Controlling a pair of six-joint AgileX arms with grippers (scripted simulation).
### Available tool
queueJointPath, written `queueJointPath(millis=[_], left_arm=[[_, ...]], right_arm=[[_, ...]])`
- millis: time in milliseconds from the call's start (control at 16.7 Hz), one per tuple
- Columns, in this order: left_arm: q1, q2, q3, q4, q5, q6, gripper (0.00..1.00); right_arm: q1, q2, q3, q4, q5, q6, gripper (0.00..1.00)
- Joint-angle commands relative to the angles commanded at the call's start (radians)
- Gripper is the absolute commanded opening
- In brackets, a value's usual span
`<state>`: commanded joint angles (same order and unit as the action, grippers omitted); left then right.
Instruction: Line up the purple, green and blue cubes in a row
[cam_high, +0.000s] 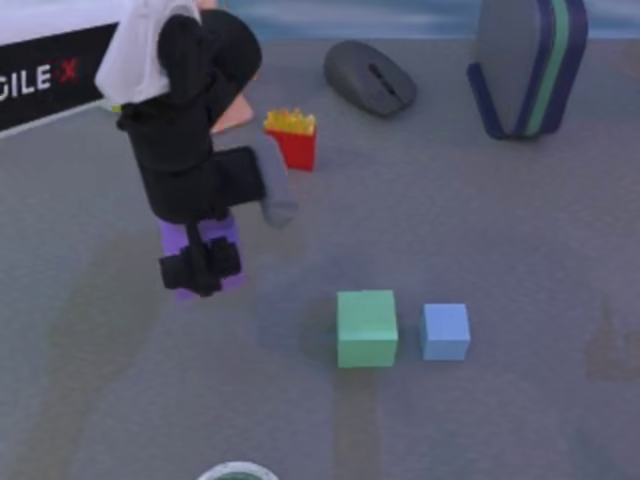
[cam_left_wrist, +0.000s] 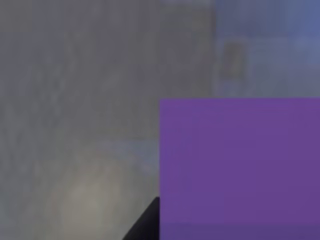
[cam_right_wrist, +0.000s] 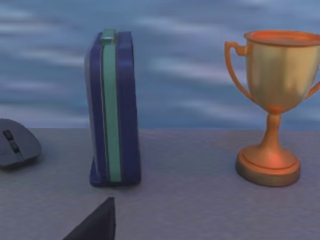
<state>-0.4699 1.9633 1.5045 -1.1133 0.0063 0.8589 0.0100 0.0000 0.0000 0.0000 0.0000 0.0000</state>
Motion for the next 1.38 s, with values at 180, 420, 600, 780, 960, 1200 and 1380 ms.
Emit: queueJointPath(millis=[180,420,600,780,960,1200,1380], left_arm=[[-0.08,-0.031,-0.014,-0.016,0.0,0.11,0.0],[-0.11,-0.045,-0.02,-0.02,0.0,0.147,0.0],[-0.105,-0.04,-0.019,-0.015,-0.001,0.147,0.0],[-0.105,-0.018,-0.066,0.053,0.0,0.143,0.0],[-0.11,0.019,-0.137,0.166,0.0,0.143,0.0],[-0.114,0.046,-0.182,0.233,0.0,0.144,0.0],[-0.114,0.046,-0.182,0.233,0.0,0.144,0.0]], right_arm=[[0.0,0.0,0.0,0.0,0.0,0.0,1.0],[0.0,0.0,0.0,0.0,0.0,0.0,1.0],[0.0,0.0,0.0,0.0,0.0,0.0,1.0],[0.0,0.0,0.0,0.0,0.0,0.0,1.0],[0.0,0.0,0.0,0.0,0.0,0.0,1.0],[0.0,0.0,0.0,0.0,0.0,0.0,1.0],[0.0,0.0,0.0,0.0,0.0,0.0,1.0]])
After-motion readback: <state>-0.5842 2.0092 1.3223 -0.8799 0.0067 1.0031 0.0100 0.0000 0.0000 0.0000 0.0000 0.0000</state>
